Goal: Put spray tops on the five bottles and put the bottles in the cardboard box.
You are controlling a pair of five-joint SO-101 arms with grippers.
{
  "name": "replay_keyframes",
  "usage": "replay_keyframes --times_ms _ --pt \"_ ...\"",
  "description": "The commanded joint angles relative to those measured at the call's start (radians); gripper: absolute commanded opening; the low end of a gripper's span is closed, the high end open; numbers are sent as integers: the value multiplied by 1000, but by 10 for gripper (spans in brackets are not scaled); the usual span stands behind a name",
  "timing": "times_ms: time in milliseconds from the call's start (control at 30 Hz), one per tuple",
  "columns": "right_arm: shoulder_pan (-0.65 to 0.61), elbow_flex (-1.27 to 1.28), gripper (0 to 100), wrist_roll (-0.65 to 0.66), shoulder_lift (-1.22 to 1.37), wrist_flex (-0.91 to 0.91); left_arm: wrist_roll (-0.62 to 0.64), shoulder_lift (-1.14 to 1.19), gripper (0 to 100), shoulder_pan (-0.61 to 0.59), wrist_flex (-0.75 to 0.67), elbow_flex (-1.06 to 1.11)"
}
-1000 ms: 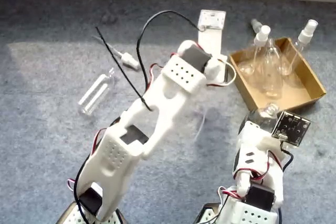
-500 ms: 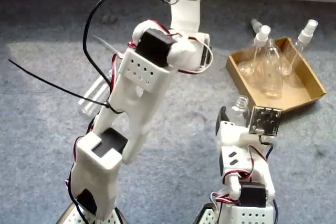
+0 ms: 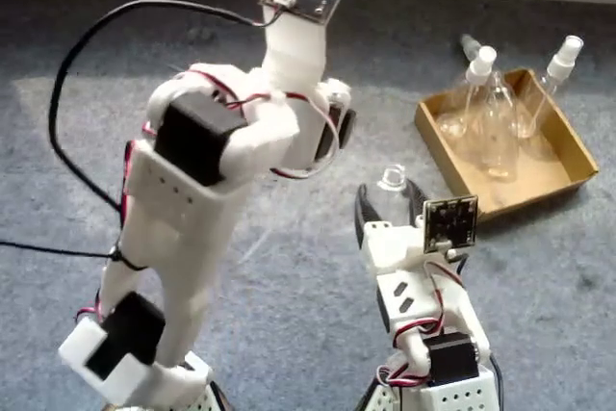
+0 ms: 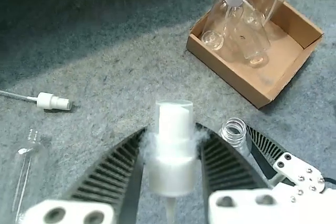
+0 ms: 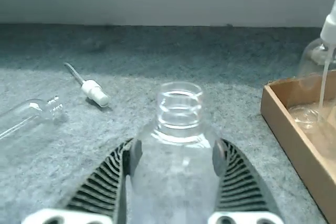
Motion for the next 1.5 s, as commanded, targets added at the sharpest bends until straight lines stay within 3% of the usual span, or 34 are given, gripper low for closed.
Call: replay_keyframes --times_ms 0,267,700,900,1167,1333,1467 --pt "-24 31 85 -3 -8 -105 -14 -160 45 -5 -11 62" --pt "-24 183 85 -3 -8 -325 -9 -223 45 -5 -295 325" --pt "-24 223 85 -3 -8 -341 -11 -558 5 -5 -881 862" --pt "-24 223 85 -3 -8 -334 -9 -748 5 -4 -1318 1224" --pt "-24 223 85 -3 -8 -271 -11 -938 5 130 -1904 1638" --pt "-24 223 85 2 -8 -271 -11 -990 5 127 -2030 1687" --pt "-24 223 85 160 -8 -271 -11 -1024 5 127 -2038 1692"
